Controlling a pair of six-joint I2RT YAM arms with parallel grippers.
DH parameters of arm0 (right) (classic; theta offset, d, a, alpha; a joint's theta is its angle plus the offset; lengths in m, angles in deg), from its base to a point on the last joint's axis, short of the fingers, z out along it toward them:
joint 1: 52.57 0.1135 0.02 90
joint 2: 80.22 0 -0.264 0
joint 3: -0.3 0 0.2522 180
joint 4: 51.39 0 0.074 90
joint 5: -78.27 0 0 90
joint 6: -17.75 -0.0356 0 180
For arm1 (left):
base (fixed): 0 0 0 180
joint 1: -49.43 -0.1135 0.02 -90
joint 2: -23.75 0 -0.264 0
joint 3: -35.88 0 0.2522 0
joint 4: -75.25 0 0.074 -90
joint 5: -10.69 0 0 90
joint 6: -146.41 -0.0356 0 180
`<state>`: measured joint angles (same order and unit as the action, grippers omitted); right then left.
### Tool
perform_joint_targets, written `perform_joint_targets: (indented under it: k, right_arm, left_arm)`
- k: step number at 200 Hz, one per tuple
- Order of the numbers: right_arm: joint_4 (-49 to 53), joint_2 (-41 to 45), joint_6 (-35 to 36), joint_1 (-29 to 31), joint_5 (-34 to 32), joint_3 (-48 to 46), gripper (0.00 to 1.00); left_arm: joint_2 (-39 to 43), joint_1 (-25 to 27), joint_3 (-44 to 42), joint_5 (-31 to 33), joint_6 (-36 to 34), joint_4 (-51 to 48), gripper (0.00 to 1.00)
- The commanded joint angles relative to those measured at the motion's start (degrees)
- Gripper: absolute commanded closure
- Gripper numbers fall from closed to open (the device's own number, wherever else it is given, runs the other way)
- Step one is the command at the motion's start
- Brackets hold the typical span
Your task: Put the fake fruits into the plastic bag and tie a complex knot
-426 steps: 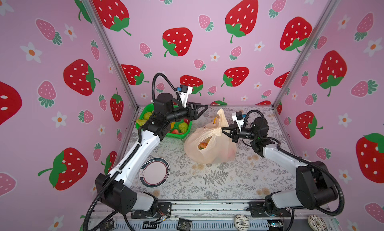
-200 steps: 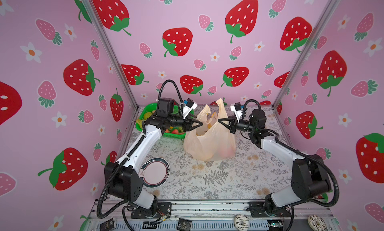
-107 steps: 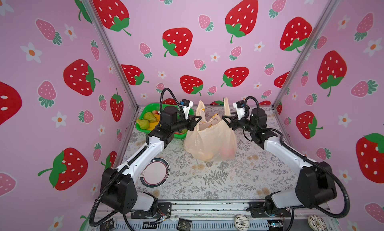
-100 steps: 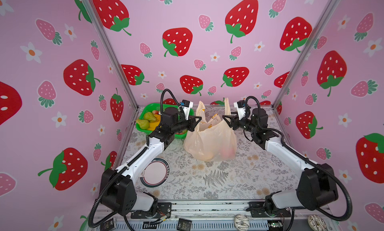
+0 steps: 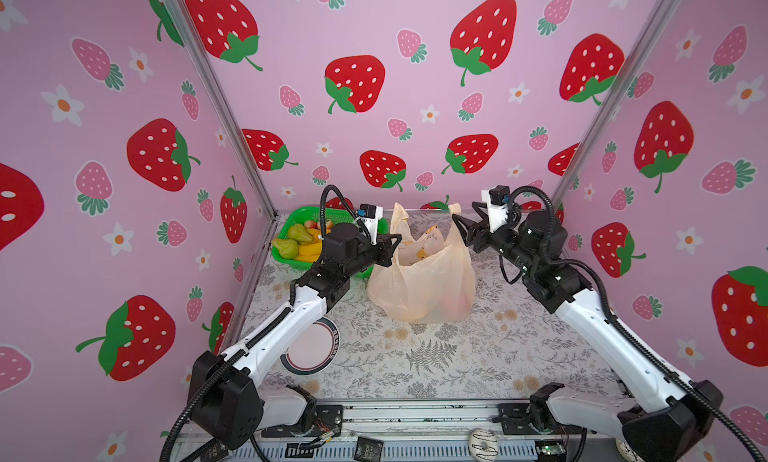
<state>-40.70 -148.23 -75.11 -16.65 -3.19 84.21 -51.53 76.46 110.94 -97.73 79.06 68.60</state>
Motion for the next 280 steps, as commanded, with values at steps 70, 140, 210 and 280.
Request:
perform_joint_targets:
  k: [70, 140, 210, 280]
  right_arm:
    - [1.54, -16.83, -0.65, 9.34, 10.12, 16.91, 0.36]
    - [2.29, -22.66, -1.91, 9.45, 8.51, 19.55, 0.78]
    - [4.82, -19.59, 4.21, 4.37, 23.12, 18.43, 1.00]
    - [11.60, -18.04, 11.29, -1.02, 38.24, 19.74, 1.00]
  left_arm:
    - [1.56, 0.60, -0.83, 0.32, 0.64, 1.90, 1.00]
    - [1.72, 0.54, -0.91, 0.31, 0.22, 1.63, 1.00]
    - [2.50, -0.29, 0.25, -9.79, -11.94, 0.26, 0.61]
    - [1.97, -7.59, 4.49, -26.83, -27.09, -8.77, 0.37]
